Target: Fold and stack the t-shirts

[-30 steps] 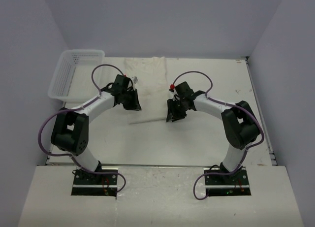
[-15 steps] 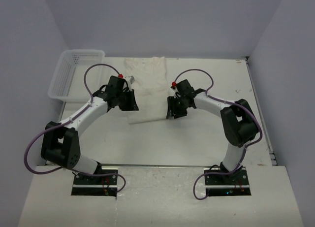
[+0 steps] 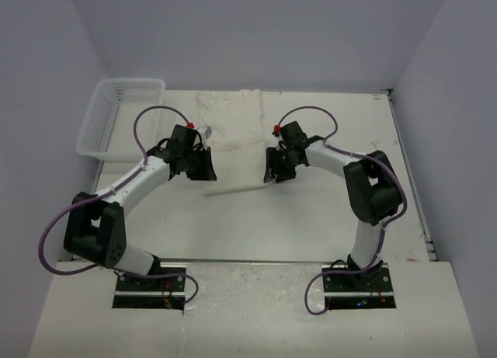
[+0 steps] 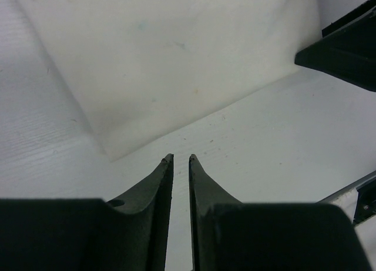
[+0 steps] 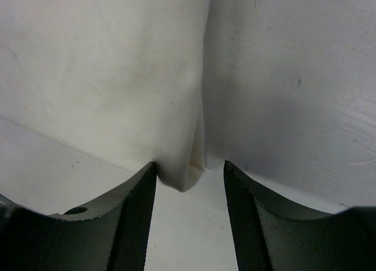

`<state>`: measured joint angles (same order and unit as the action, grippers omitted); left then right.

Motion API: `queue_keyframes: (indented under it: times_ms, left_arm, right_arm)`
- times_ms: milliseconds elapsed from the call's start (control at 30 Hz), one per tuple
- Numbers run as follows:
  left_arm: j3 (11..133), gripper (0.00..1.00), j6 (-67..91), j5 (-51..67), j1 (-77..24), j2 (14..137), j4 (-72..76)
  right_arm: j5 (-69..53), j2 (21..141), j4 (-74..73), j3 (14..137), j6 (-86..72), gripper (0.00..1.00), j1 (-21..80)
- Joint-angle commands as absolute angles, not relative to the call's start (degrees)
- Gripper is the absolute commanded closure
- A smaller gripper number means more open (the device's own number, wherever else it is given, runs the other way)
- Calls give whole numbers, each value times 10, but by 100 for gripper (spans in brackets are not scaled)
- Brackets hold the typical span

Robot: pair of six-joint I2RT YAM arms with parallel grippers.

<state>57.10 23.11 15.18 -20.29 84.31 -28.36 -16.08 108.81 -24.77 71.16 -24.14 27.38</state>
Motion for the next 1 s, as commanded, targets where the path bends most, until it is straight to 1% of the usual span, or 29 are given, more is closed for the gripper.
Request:
queue_keyframes:
  times_ms: [0,267,333,500,533,567,633,667,733,767,900,933,967]
  left_arm:
    - [571,82,217,158,-200,837,-274]
    - [579,82,217,143,-196,821,-291]
    - [580,81,218,135,-196,806,-295]
    - [586,79,216,104,-187,780,-335]
    - [584,78,215,102,-183,775,-337]
    - [584,74,215,100,-173,764,-340]
    - [579,69,215,93,-164,753,-348]
    - [579,66,214,83,-158,749,-352]
    - [575,66,211,75,-152,749,-369]
    - [570,66,214,70,-148,749,-372]
    - [539,67,233,101,-130,765,-381]
    - [534,71,243,118,-125,779,-381]
    - [528,73,250,123,-123,787,-380]
  right_arm:
    - [-169,1099,-228,716,-251,50,273]
    - [-178,1111,-210,706,-265,54,273]
    - [-178,1121,-211,710,-265,58,273]
    - [-187,1109,-190,689,-282,65,277]
    - [-185,1106,-189,682,-286,65,279]
    - [-179,1104,-185,678,-289,68,280]
    - [-184,1100,-182,669,-289,70,282]
    - [-184,1100,-181,667,-294,76,283]
    - [-187,1101,-178,664,-295,86,283]
    - [-185,1102,-178,663,-298,100,283]
    - [-176,1095,-175,657,-301,100,290]
    - [-175,1091,-175,657,-301,100,292]
    - [-176,1089,-172,655,-301,100,292]
